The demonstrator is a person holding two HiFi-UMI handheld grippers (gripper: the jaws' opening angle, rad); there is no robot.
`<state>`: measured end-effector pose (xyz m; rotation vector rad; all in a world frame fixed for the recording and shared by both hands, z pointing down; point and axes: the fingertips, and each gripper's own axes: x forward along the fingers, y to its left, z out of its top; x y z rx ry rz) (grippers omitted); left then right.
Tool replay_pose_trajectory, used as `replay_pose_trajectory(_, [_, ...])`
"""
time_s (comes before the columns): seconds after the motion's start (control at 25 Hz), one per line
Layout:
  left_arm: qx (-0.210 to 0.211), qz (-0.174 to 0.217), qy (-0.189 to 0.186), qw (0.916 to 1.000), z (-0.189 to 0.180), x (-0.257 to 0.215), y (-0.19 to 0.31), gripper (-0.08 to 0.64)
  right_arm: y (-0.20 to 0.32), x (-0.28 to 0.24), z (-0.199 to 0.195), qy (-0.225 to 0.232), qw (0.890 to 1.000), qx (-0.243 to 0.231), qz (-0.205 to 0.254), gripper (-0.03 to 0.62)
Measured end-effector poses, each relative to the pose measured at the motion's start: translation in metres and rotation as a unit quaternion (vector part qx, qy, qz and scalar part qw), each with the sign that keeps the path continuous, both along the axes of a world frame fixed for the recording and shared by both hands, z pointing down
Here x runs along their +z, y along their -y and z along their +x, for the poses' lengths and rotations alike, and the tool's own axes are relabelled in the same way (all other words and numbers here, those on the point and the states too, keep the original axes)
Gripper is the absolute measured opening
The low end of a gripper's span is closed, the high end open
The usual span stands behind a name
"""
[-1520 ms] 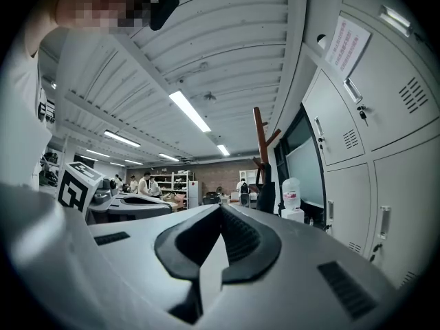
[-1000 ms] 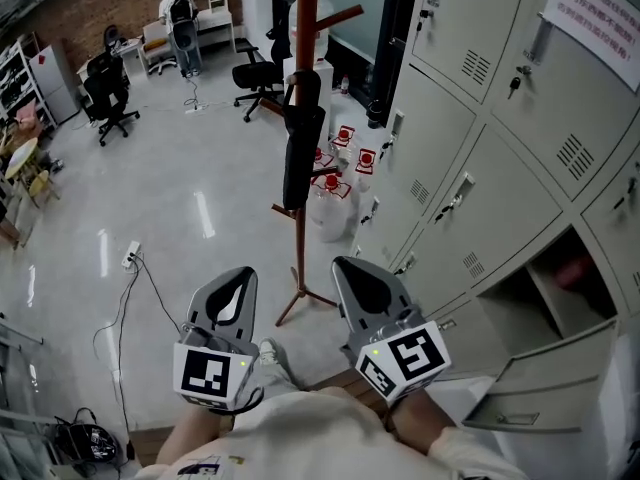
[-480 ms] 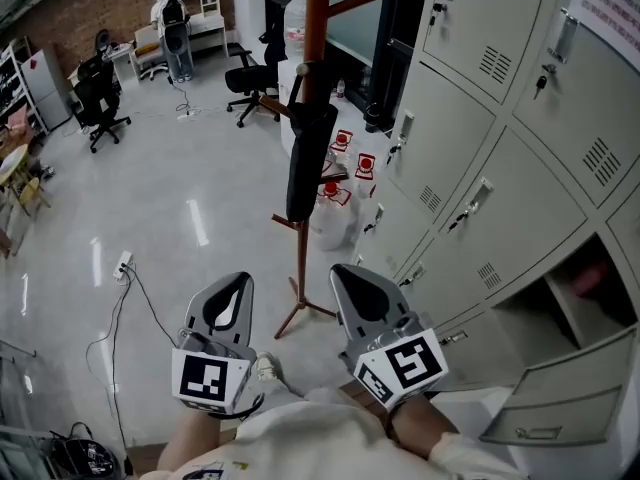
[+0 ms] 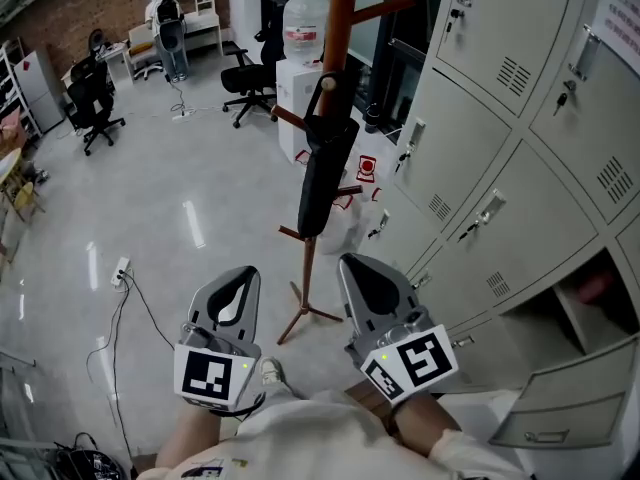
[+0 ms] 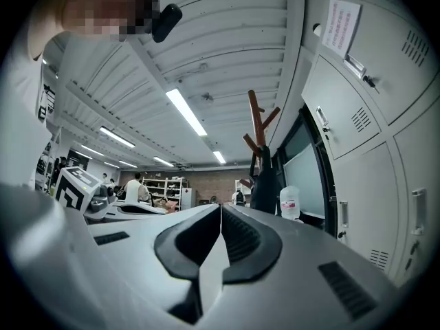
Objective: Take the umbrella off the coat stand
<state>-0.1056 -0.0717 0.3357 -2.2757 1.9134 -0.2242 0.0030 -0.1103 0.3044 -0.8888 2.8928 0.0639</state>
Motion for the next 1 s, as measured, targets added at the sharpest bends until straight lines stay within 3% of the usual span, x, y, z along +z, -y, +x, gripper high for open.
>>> replay_pose_trajectory(0.4, [0.05,0.003,0.004,0.9987,-0.022,-0.007,0.048,0.008,0.039,-0.023,-0.03,0.014,0.999,0.029,0.024,0.012])
replay_pose_trajectory(0.52, [0.063,0.009,0.005,0.9979,-0.03,-0.011,0.063,0.008,0.051,-0.029,-0.038,0.015,0.998,0.046,0.03,0.106])
replay_pose_trajectory(1.0, [0.108,0.024,0.004,0.9938,-0.067,-0.023,0.117,0.008,0.111,-0.047,-0.057,0.019,0.99,0.133,0.045,0.244])
